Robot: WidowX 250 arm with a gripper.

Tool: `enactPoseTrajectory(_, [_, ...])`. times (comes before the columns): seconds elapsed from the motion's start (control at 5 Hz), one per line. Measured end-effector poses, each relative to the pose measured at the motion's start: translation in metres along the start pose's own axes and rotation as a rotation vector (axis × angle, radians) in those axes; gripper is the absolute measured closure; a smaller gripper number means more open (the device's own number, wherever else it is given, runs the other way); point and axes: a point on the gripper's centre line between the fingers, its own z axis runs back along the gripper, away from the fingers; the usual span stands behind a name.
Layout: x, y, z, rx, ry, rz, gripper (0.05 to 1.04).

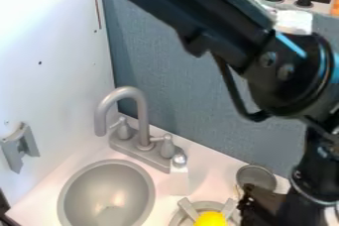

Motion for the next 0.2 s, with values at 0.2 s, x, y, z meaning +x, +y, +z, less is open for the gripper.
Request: enactPoseTrajectory(0.2, [-0.0007, 0.0354, -0.0072, -0.007, 0.014, 0.156, 0.083])
